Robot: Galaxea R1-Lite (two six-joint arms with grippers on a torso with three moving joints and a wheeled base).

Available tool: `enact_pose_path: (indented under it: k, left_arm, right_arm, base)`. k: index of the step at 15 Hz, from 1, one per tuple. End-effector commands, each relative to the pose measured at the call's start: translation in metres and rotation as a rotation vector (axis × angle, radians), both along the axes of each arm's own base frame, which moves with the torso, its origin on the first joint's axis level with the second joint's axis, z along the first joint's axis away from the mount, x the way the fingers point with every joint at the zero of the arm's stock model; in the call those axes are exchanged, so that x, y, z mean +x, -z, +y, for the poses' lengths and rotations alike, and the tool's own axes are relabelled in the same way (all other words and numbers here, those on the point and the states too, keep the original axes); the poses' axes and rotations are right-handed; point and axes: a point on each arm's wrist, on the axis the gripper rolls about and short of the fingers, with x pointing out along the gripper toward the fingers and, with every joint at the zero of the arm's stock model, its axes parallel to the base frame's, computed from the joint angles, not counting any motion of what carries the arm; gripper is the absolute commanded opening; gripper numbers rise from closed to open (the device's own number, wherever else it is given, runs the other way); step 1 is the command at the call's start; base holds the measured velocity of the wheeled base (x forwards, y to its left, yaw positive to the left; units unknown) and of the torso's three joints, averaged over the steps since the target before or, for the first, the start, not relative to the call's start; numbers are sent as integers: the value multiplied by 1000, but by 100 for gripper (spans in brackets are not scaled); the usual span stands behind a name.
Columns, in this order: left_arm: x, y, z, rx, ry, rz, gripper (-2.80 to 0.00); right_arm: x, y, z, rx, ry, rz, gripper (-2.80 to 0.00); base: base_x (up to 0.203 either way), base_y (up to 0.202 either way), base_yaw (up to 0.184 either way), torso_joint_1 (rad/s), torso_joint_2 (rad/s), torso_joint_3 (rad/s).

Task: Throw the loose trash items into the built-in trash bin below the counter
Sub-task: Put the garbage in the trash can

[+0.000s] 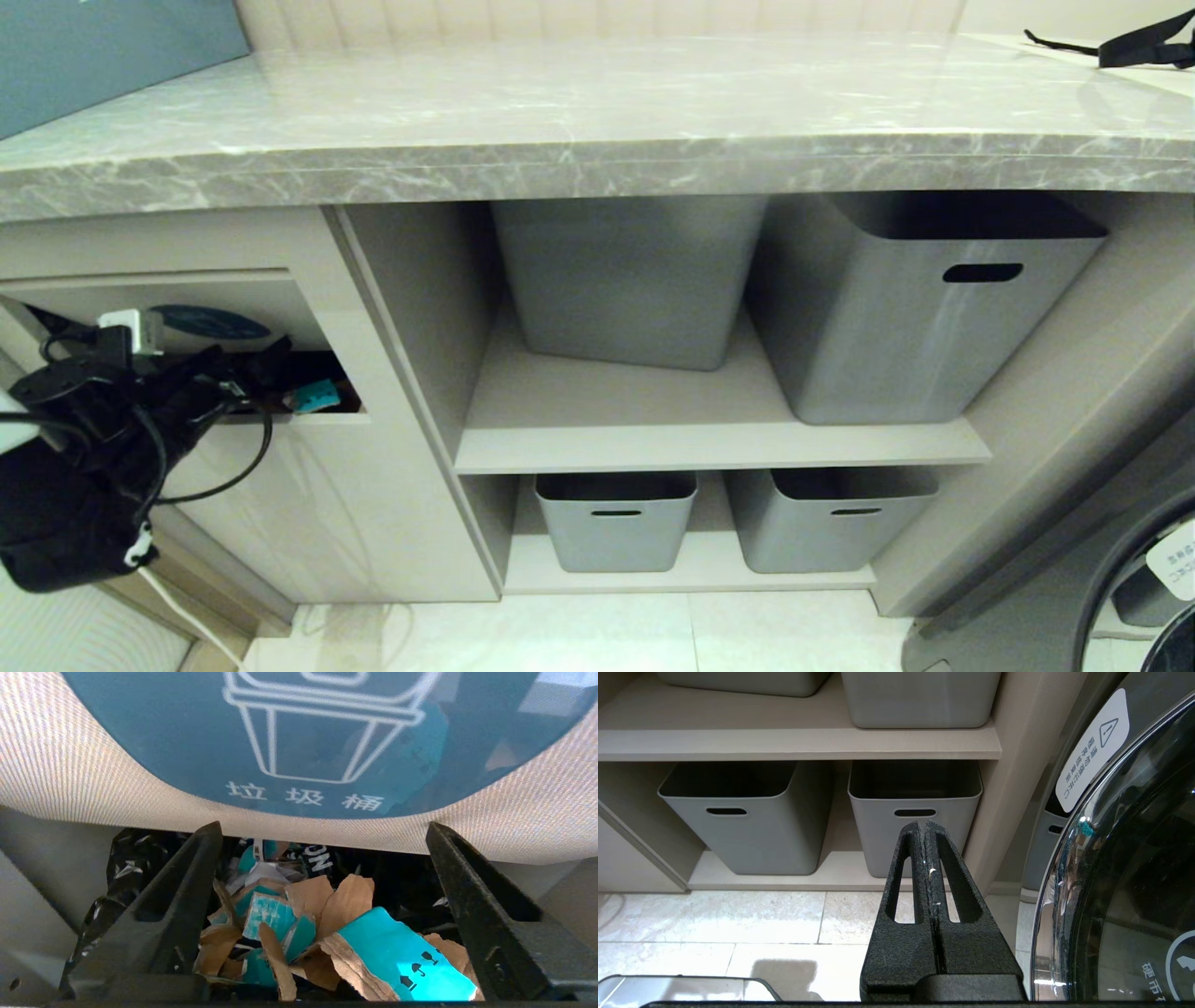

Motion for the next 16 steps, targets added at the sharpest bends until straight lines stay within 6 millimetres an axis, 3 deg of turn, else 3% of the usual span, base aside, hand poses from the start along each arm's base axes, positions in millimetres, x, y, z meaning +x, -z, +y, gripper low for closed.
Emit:
enact_pose_path:
  k: [1,11,16]
  left_arm:
    - [0,-1,-3,-2,-12,-8,0]
    - [-11,-2,0,-9,-287,4,0]
    - [-14,-7,-1,-88,-298,-17,0]
  right_arm:
    - [0,0,0,0,-1,-2,-280]
    - [0,0,0,0,-1,-1,-280]
    - [0,0,0,0,-1,-1,-280]
  base:
    - [0,0,0,0,0,0]
    - [0,0,0,0,0,0]
    - [0,0,0,0,0,0]
